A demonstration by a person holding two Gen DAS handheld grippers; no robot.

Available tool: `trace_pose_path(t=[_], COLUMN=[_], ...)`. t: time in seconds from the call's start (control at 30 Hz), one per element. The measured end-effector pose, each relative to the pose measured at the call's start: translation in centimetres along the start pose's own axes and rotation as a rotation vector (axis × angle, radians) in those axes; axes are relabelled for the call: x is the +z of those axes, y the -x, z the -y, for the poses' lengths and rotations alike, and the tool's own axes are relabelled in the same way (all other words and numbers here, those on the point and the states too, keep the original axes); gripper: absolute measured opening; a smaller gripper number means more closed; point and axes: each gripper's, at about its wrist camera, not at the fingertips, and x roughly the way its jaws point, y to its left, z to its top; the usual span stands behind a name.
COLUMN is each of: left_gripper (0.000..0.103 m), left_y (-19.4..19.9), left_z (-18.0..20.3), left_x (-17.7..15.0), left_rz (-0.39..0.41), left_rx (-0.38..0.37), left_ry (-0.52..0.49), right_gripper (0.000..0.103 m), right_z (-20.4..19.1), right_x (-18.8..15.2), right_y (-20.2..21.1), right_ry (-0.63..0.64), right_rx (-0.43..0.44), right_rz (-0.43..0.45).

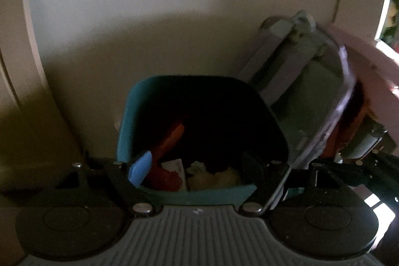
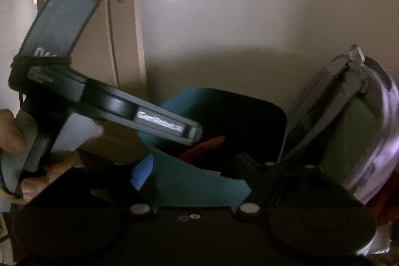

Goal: Collect trash
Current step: 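Withdraw both tools from the wastebasket and lower them toward the floor, then grasp the Christmas-print bag with the right tool while the left grasps the green spray can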

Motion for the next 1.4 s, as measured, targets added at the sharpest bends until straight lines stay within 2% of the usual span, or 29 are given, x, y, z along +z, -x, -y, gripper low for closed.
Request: trace_pose_path(t=[0.13,0.2,0.23,0.43,0.63,0.77,0.93,1.07,1.17,1.4], left_gripper=[0.086,0.1,0.101,0.103,0.103,0.103,0.103,0.103,0.103,0.103], left_y=[3.5,5.3,6.2,9.9,10.8,9.1,5.3,1.5,-1.5,-8.3], left_z=[0.8,0.8,0.7,0.4,-1.4,-2.7,-4.7,-6.7,-8.4,-9.2], left_x=[-2.1,-3.7,-4.6,-9.6,-14.7,-18.2,-22.0,-24.4,-26.8,-31.2], left_rz=[0.06,0.074,0.079,0.079,0.01,-0.031,-0.106,-0.207,-0.308,-0.47], left_rx=[-0.013,-0.03,-0.046,-0.122,-0.254,-0.27,-0.186,-0.105,-0.099,-0.021], left_ry=[-0.031,-0.024,-0.019,0.025,0.181,0.248,0.246,0.203,0.199,0.026], right_gripper=[0.076,0.078,0.078,0.081,0.085,0.085,0.085,0.085,0.085,0.084], right_z=[-0.5,-0.9,-0.9,-0.5,-0.6,-0.3,-0.1,0.0,0.7,1.7], right_x=[-1.5,-2.6,-3.2,-7.3,-11.8,-15.7,-20.1,-24.3,-27.6,-34.3], right_y=[4.0,5.9,6.6,9.2,10.5,8.9,5.9,2.8,0.0,-7.2], right_ry=[-0.023,-0.03,-0.034,-0.07,-0.12,-0.157,-0.172,-0.202,-0.256,-0.3], right_rx=[0.014,0.02,0.022,0.032,0.046,0.048,0.051,0.049,0.029,-0.012], right_rz=[0.036,0.047,0.049,0.038,-0.001,-0.059,-0.13,-0.191,-0.249,-0.391])
